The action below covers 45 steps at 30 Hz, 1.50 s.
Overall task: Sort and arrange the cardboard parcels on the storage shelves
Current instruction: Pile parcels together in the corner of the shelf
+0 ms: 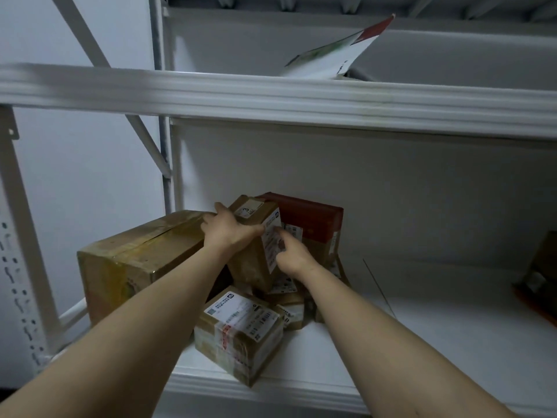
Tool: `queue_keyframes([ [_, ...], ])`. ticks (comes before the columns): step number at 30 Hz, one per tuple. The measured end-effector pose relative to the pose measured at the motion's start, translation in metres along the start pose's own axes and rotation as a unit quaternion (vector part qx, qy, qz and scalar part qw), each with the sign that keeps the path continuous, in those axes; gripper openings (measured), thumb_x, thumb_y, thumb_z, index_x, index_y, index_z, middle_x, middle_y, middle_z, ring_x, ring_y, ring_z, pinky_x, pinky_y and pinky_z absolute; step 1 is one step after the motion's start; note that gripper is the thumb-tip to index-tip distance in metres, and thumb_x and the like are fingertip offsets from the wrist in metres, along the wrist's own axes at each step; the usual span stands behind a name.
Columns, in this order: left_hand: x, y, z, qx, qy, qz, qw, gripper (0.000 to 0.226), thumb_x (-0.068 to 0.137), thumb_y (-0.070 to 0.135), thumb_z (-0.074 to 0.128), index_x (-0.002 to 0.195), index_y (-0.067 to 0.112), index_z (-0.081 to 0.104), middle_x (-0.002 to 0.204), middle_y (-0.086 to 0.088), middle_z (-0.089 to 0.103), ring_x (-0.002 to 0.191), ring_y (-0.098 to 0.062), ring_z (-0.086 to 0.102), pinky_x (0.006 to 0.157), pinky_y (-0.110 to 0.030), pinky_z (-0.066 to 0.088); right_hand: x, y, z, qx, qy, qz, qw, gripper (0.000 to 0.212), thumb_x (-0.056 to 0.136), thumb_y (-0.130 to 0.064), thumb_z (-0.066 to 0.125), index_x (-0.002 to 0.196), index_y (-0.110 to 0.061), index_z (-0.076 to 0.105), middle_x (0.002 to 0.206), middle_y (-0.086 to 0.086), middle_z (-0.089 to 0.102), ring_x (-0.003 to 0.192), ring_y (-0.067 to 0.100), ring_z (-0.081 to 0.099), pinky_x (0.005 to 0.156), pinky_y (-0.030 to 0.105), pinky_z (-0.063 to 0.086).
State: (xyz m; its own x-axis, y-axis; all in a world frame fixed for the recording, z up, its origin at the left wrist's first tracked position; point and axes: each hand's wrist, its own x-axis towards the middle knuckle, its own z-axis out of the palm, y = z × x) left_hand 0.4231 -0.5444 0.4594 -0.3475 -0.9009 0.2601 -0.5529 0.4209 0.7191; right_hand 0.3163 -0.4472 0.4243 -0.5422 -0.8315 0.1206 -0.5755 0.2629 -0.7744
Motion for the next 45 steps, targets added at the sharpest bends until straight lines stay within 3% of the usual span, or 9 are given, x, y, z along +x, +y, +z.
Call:
queue_keyframes([
  [9, -0.069, 0.038, -0.001, -0.043, 0.012, 0.101, 0.994, 0.117, 0.066, 0.042, 0.081, 0.149, 0.010, 0.005, 0.143, -0.018, 0.018, 0.136, -0.035, 0.016, 0.111, -0.042, 0.025, -0.045, 0.006, -0.044, 0.177, 0.087, 0.040, 0.980, 0.046, 0.099, -0.018, 0.043, 0.144, -0.026, 0.040, 0.139, 0.003, 0.049, 0.127, 0.027, 0.048, 0.102, 0.049, 0.046],
  [12, -0.092, 0.048, 0.004, -0.030, 0.002, 0.130, 0.991, 0.113, 0.062, 0.042, 0.083, 0.145, 0.010, 0.013, 0.137, -0.015, 0.022, 0.131, -0.030, 0.020, 0.110, -0.039, 0.026, -0.067, 0.009, -0.062, 0.255, 0.106, 0.073, 0.958, 0.040, 0.102, -0.027, 0.038, 0.141, -0.017, 0.042, 0.139, 0.008, 0.048, 0.123, 0.028, 0.050, 0.093, 0.045, 0.050],
  [20, -0.155, 0.063, 0.045, -0.060, -0.059, 0.234, 0.969, 0.108, 0.053, 0.031, 0.089, 0.135, 0.009, 0.021, 0.124, -0.006, 0.026, 0.122, -0.021, 0.029, 0.105, -0.029, 0.031, -0.125, 0.050, -0.108, 0.392, 0.137, 0.145, 0.898, 0.068, 0.083, -0.068, 0.053, 0.129, -0.019, 0.053, 0.115, 0.012, 0.065, 0.102, 0.029, 0.064, 0.090, 0.051, 0.052],
  [26, -0.192, 0.075, 0.084, -0.124, -0.119, 0.256, 0.951, 0.087, 0.055, 0.029, 0.089, 0.113, 0.016, 0.025, 0.112, -0.001, 0.036, 0.103, -0.015, 0.046, 0.090, -0.035, 0.049, -0.166, 0.080, -0.127, 0.423, 0.068, 0.160, 0.889, 0.067, 0.071, -0.057, 0.071, 0.127, -0.024, 0.054, 0.114, 0.013, 0.066, 0.097, 0.030, 0.064, 0.063, 0.042, 0.056],
  [29, -0.202, 0.088, 0.093, -0.161, -0.216, 0.216, 0.938, 0.062, 0.069, 0.029, 0.072, 0.108, 0.017, 0.024, 0.095, 0.005, 0.047, 0.082, -0.014, 0.053, 0.079, -0.039, 0.051, -0.184, 0.101, -0.139, 0.430, 0.103, 0.156, 0.883, 0.050, 0.079, -0.041, 0.069, 0.124, -0.029, 0.053, 0.115, 0.012, 0.064, 0.104, 0.031, 0.060, 0.070, 0.039, 0.052],
  [33, -0.211, 0.104, 0.102, -0.292, -0.332, 0.148, 0.884, 0.067, 0.078, 0.028, 0.061, 0.130, 0.017, 0.020, 0.120, -0.003, 0.045, 0.108, -0.019, 0.047, 0.079, -0.025, 0.047, -0.197, 0.117, -0.148, 0.430, 0.167, 0.102, 0.881, 0.064, 0.066, -0.028, 0.068, 0.128, -0.032, 0.052, 0.100, 0.003, 0.066, 0.089, 0.022, 0.060, 0.069, 0.029, 0.049],
  [36, -0.214, 0.114, 0.109, -0.312, -0.408, 0.099, 0.852, 0.064, 0.096, 0.025, 0.048, 0.149, 0.023, 0.011, 0.136, 0.002, 0.038, 0.125, -0.025, 0.042, 0.101, -0.037, 0.037, -0.204, 0.127, -0.155, 0.444, 0.188, 0.078, 0.873, 0.076, 0.056, -0.022, 0.065, 0.130, -0.032, 0.050, 0.103, 0.004, 0.067, 0.089, 0.022, 0.061, 0.065, 0.028, 0.050],
  [40, -0.211, 0.120, 0.121, -0.308, -0.449, 0.078, 0.835, 0.030, 0.094, 0.034, 0.052, 0.124, 0.032, 0.046, 0.120, -0.001, 0.058, 0.108, -0.019, 0.056, 0.091, -0.033, 0.046, -0.214, 0.140, -0.156, 0.463, 0.195, 0.116, 0.857, 0.076, 0.050, -0.016, 0.065, 0.125, -0.021, 0.053, 0.098, 0.007, 0.065, 0.086, 0.025, 0.058, 0.065, 0.030, 0.048],
  [45, -0.209, 0.120, 0.136, -0.316, -0.429, 0.060, 0.844, 0.059, 0.075, 0.045, 0.073, 0.127, 0.029, 0.049, 0.121, -0.001, 0.057, 0.104, -0.016, 0.057, 0.085, -0.038, 0.049, -0.224, 0.150, -0.148, 0.534, 0.199, 0.120, 0.813, 0.072, 0.053, -0.016, 0.062, 0.125, -0.012, 0.056, 0.099, 0.013, 0.066, 0.086, 0.028, 0.059, 0.070, 0.034, 0.051],
])
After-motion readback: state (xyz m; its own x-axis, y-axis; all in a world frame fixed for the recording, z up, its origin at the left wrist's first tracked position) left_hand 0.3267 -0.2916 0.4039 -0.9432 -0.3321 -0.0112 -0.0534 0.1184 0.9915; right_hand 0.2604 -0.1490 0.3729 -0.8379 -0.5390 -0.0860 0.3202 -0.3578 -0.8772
